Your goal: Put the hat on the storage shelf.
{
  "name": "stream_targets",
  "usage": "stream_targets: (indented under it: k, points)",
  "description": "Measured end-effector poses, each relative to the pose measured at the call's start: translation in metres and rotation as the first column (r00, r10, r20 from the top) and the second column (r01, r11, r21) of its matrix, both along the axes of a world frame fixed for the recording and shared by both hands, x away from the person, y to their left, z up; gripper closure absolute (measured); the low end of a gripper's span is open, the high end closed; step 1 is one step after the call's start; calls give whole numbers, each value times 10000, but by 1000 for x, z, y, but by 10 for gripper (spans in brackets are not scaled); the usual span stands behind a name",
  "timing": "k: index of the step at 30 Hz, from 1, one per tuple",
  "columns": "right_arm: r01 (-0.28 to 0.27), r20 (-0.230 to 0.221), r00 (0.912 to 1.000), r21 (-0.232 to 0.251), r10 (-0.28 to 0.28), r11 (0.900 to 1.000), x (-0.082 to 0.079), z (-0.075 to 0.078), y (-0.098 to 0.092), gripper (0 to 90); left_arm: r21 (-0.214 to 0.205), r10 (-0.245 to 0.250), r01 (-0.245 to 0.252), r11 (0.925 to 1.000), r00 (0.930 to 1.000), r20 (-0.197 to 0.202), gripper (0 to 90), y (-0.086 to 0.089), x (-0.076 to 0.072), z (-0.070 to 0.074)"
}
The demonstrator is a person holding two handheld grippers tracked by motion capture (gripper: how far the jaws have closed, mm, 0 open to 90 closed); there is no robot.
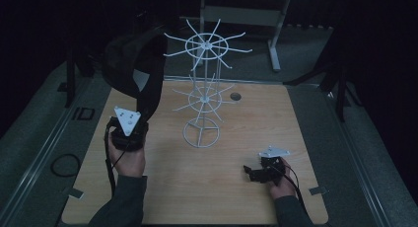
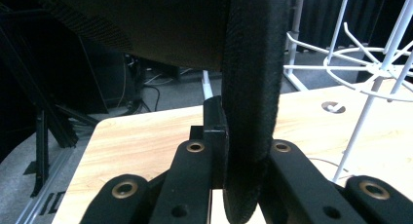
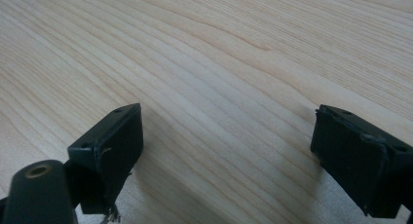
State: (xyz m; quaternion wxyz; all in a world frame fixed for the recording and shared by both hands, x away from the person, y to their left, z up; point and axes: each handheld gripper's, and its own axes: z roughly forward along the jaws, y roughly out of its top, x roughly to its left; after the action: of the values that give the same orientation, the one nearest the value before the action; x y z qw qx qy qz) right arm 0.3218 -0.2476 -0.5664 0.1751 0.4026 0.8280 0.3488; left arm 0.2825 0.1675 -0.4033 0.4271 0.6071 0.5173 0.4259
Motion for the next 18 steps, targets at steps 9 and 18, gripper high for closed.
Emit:
stream_targets:
  k: [9, 18]
  points:
    - [-9, -2, 10000, -7, 9, 10000, 0, 0, 0, 117, 152, 46, -48, 9999, 9999, 112, 866, -2, 2, 5]
    - [-1, -3, 10000, 2, 1, 10000, 0, 0, 0, 117, 293, -3, -3, 9996, 9998, 222, 866, -6, 1, 6]
